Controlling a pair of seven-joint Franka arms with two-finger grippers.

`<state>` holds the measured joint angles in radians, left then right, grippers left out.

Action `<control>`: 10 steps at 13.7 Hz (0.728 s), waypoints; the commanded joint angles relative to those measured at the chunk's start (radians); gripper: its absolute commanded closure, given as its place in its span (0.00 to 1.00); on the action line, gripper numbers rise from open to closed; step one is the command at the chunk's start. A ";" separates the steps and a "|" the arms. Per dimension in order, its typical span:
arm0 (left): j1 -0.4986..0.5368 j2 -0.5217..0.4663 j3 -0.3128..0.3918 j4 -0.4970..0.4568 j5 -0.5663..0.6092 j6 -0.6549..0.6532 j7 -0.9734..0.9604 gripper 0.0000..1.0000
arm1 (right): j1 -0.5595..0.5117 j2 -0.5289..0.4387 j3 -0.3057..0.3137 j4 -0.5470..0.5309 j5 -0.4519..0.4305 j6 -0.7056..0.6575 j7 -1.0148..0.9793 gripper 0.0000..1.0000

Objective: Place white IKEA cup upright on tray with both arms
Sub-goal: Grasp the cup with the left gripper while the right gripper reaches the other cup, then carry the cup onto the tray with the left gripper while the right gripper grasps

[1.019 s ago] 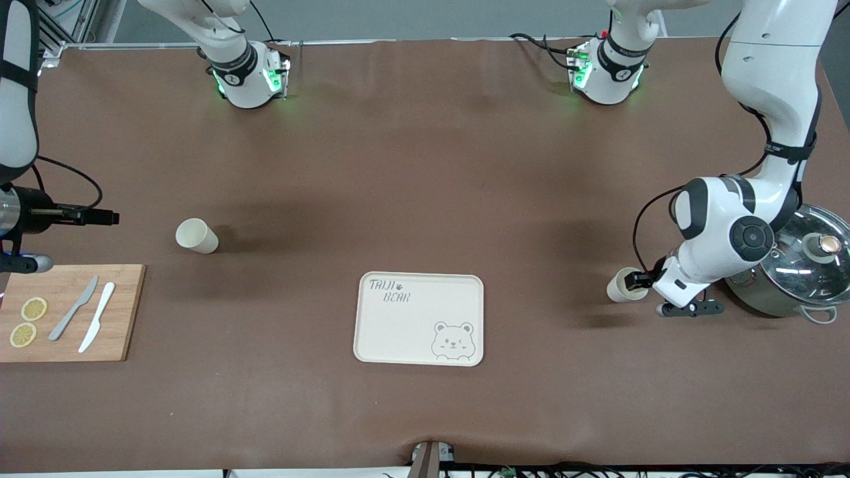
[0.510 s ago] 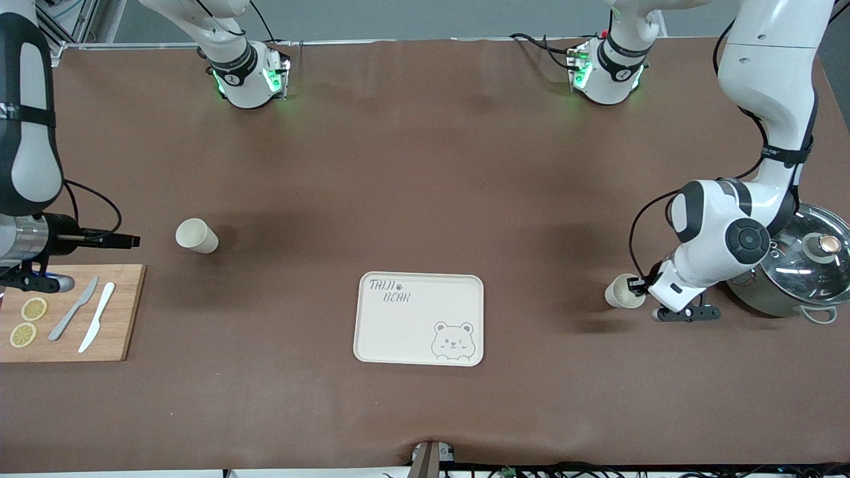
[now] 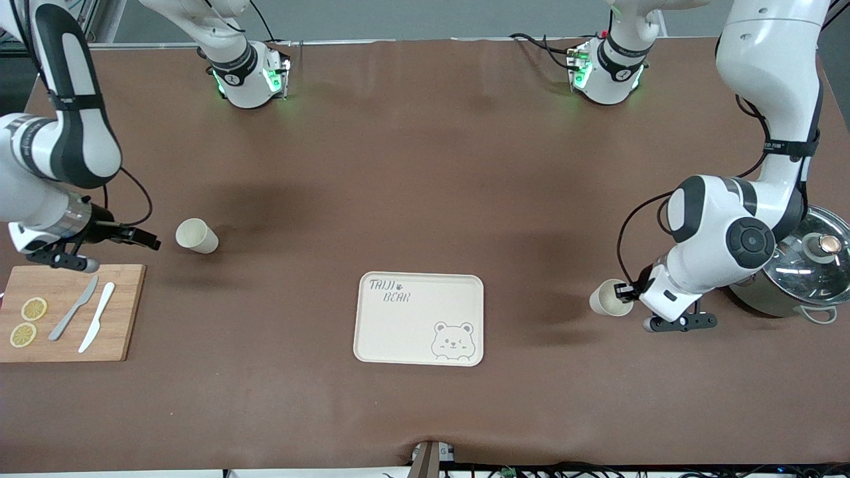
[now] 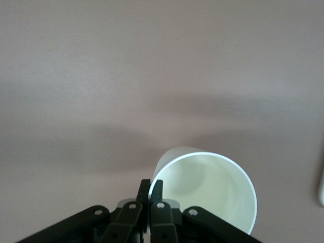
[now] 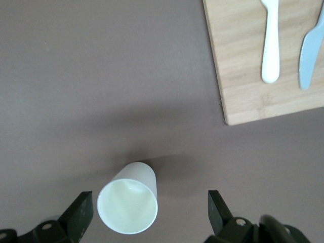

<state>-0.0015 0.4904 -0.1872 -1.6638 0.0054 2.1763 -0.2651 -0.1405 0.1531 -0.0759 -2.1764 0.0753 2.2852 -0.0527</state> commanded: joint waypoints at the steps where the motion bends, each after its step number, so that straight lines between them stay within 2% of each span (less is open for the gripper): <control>1: -0.005 -0.003 -0.047 0.077 -0.021 -0.087 -0.109 1.00 | -0.031 -0.049 0.015 -0.144 0.006 0.123 -0.013 0.00; 3: -0.026 0.005 -0.072 0.088 -0.019 -0.089 -0.202 1.00 | -0.030 -0.044 0.016 -0.193 0.006 0.158 -0.012 0.00; 6: -0.107 0.005 -0.072 0.090 -0.015 -0.089 -0.360 1.00 | -0.021 -0.037 0.018 -0.284 0.011 0.389 -0.009 0.04; 7: -0.139 0.013 -0.070 0.090 -0.010 -0.089 -0.417 1.00 | -0.019 -0.032 0.019 -0.304 0.012 0.436 -0.007 0.11; 9: -0.173 0.055 -0.072 0.123 -0.015 -0.087 -0.503 1.00 | -0.022 -0.024 0.019 -0.307 0.015 0.445 -0.004 0.61; 10: -0.196 0.078 -0.072 0.148 -0.015 -0.087 -0.549 1.00 | -0.019 -0.018 0.021 -0.307 0.015 0.447 -0.004 0.68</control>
<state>-0.1727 0.5159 -0.2621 -1.5859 0.0046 2.1061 -0.7497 -0.1470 0.1454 -0.0717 -2.4595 0.0753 2.7064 -0.0529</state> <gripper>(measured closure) 0.969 0.163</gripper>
